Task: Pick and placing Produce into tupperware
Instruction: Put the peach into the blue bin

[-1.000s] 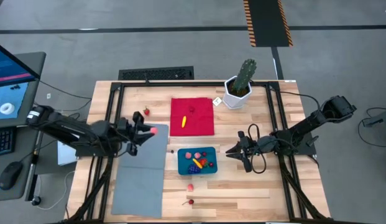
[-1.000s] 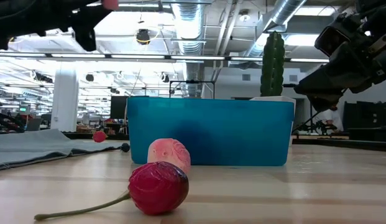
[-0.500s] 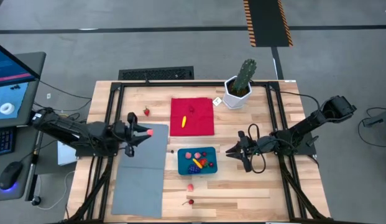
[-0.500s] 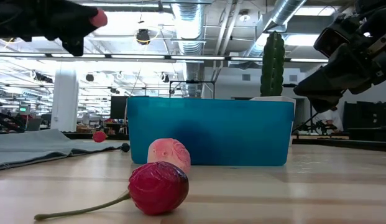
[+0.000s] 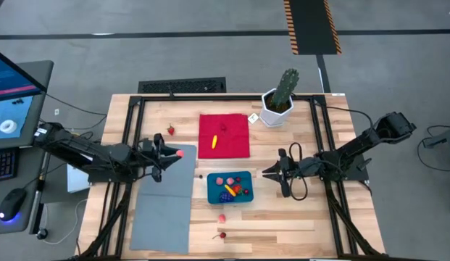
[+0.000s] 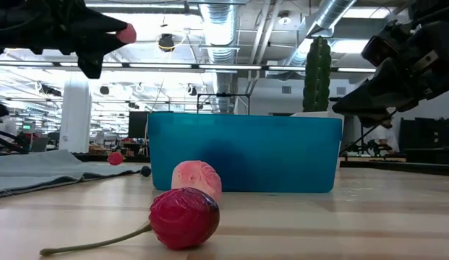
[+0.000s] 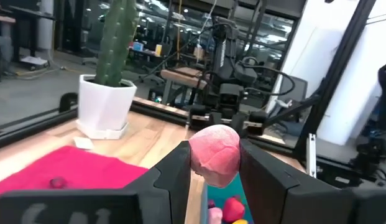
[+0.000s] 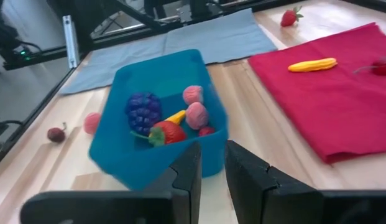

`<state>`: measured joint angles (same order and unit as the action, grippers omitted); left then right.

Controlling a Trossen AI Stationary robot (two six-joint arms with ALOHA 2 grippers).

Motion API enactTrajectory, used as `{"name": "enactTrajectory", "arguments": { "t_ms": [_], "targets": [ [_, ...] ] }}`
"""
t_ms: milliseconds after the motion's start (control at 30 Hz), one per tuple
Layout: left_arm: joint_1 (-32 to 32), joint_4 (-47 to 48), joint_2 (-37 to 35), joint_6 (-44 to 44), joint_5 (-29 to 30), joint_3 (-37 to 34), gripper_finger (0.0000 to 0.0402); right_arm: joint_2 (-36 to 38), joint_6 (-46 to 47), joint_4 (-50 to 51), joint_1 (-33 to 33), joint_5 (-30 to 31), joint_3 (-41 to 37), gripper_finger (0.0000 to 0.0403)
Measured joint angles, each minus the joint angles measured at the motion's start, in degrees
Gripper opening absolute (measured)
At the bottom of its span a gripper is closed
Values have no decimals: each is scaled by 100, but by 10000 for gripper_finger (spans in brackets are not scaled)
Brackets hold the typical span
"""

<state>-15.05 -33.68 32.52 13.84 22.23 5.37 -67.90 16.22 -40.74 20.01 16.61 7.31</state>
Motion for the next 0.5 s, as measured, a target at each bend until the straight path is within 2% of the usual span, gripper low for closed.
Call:
{"name": "enactTrajectory", "arguments": {
  "t_ms": [167,333,500],
  "targets": [
    [0,-721,887,-28,-213,264,114,0,-17,-1,-192,0,0,93],
    [49,-552,2050,26,67,893,114,0,-17,1,-295,0,0,93],
    [180,-401,3095,34,-276,1519,114,0,-15,1,-313,-5,0,93]
  ]
}}
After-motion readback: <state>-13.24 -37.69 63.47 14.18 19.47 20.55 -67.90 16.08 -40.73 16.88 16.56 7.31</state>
